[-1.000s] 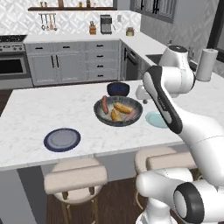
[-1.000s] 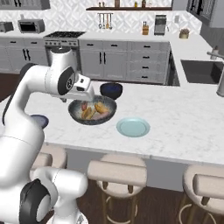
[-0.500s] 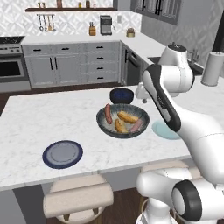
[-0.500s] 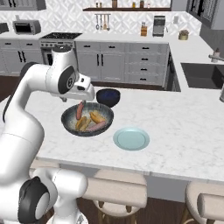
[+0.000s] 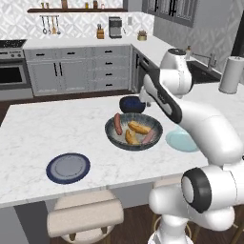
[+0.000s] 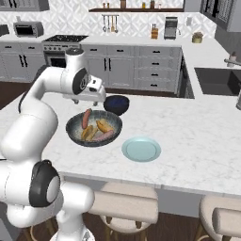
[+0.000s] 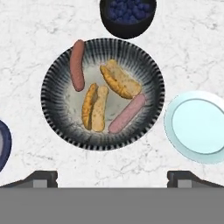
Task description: Place one bun and one sausage from the bowl on each plate.
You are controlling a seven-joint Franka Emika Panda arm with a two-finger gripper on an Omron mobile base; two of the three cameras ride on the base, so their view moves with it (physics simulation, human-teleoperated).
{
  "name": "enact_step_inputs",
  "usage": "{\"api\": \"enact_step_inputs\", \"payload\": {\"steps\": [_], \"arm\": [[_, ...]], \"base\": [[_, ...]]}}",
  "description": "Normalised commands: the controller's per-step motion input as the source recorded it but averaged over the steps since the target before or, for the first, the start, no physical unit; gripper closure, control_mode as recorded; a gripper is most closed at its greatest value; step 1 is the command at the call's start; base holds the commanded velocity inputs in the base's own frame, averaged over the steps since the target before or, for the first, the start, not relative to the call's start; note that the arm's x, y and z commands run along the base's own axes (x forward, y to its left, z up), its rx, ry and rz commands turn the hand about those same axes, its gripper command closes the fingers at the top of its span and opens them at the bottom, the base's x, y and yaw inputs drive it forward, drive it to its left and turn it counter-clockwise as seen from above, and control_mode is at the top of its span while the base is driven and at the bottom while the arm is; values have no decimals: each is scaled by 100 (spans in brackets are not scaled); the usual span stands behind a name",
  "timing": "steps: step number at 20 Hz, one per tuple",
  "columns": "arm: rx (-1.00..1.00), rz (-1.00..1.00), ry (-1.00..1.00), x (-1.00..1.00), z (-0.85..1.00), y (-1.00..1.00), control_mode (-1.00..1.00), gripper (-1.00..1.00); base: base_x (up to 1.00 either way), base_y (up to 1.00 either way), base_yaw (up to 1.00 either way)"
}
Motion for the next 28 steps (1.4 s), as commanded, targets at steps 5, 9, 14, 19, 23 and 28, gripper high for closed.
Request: {"api": "enact_step_inputs", "payload": {"steps": [5, 9, 14, 19, 23, 28], "arm": [[-22, 9, 21, 77, -44, 2, -100, -100], [-18, 20, 14, 57, -43, 0, -100, -100], [-16, 21, 1, 15, -37, -1, -100, -100], [-2, 23, -4, 16, -56, 19, -100, -100], [0, 21, -8, 32, -61, 12, -100, -100], [0, 12, -3, 56, -66, 0, -100, -100]], "base": [[0, 0, 0], [0, 0, 0], [0, 0, 0], [0, 0, 0], [0, 0, 0], [0, 0, 0]]}}
